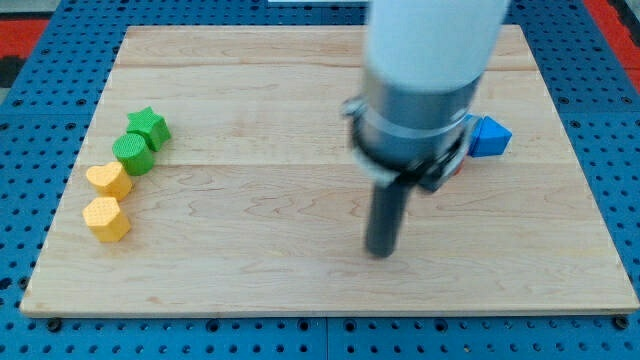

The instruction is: Push the hexagon into the yellow heart

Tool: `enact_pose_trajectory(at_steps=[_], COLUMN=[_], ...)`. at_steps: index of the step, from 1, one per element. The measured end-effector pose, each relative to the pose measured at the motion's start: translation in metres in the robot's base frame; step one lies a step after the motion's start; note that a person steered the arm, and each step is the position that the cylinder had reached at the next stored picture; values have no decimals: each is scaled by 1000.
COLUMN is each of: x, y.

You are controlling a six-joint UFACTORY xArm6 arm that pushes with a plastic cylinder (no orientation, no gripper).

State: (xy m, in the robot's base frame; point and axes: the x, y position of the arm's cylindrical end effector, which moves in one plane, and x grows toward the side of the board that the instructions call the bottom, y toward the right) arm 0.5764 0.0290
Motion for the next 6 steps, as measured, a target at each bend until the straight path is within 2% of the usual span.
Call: enact_pose_trajectory(at_steps=[1,2,3,4,6], x=[40,39,11,1,-47], y=[-71,-126,-178,-221,-274])
